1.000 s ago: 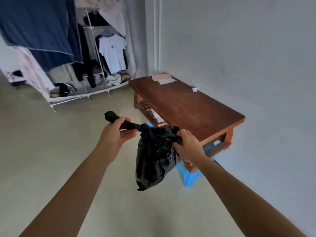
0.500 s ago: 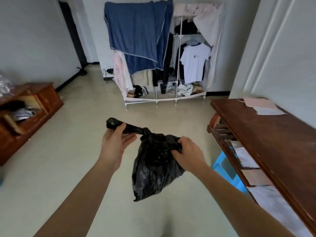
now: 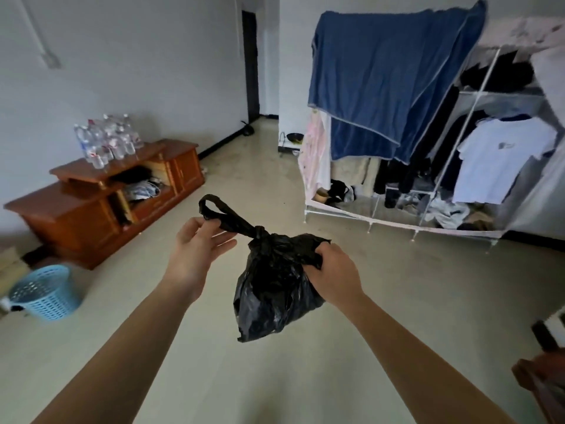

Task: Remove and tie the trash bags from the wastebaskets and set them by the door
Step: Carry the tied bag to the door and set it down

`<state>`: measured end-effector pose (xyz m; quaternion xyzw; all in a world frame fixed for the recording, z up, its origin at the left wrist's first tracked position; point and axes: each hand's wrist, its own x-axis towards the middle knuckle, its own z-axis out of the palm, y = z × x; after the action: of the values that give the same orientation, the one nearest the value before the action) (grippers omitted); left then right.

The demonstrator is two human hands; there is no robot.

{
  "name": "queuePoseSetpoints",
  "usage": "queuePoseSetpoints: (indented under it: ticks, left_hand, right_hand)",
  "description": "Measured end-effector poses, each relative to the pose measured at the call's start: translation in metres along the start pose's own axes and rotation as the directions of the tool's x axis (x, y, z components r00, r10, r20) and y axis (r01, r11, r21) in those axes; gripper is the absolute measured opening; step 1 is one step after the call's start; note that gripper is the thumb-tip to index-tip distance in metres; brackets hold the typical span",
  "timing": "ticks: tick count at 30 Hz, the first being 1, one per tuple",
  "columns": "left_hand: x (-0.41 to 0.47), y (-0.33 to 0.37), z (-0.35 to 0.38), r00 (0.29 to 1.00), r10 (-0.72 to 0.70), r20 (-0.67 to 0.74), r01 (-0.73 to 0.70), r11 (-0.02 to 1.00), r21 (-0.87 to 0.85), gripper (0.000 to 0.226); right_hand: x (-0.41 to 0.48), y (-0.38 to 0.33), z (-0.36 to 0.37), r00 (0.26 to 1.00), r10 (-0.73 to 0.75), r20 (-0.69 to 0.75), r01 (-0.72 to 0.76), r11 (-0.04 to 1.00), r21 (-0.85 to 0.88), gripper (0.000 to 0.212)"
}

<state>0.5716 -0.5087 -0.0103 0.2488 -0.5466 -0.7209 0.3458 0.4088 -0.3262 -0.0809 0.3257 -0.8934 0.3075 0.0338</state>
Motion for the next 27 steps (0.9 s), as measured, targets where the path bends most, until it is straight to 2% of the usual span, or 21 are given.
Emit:
queuePoseSetpoints:
  ticks: [2,4,10,14,20,23,27]
  left_hand:
    - [0.050,-0.005,-0.008,0.999,0.026,-0.027,-0.027,1.000,-0.007,0.022]
    - [0.107,-0.011,-0.021,0.998,0.053,-0.045,-0.053,0.999,0.001,0.026]
    - [0.302,-0.003,-0.028,0.998,0.033,-0.052,-0.031,0.999,0.033,0.027]
    - [0.407,-0.002,-0.008,0.999,0.014,-0.030,-0.013,0.998,0.055,0.026]
    - [0.582,-0.033,0.047,0.999,0.035,-0.006,-0.034,0.996,0.079,0.016]
    - [0.677,-0.047,0.078,0.999,0.039,-0.004,-0.039,0.996,0.084,0.016]
    - [0.810,-0.052,0.109,0.999,0.031,-0.027,-0.028,0.995,0.097,0.017]
  right_hand:
    - [0.055,-0.007,0.027,0.999,-0.033,-0.002,0.033,0.999,-0.007,0.023]
    - [0.112,-0.017,0.059,0.998,-0.063,-0.002,0.063,0.998,-0.003,0.022]
    - [0.289,-0.045,0.111,0.998,-0.063,-0.008,0.064,0.996,0.066,0.017]
    - [0.390,-0.046,0.128,0.999,-0.029,-0.045,0.033,0.995,0.092,0.015]
    - [0.554,-0.012,0.180,0.994,-0.019,-0.107,0.037,0.984,0.171,0.019]
    - [0.648,0.005,0.206,0.995,-0.021,-0.097,0.041,0.976,0.216,0.020]
    - [0.786,0.019,0.233,0.997,-0.048,-0.057,0.057,0.982,0.180,0.021]
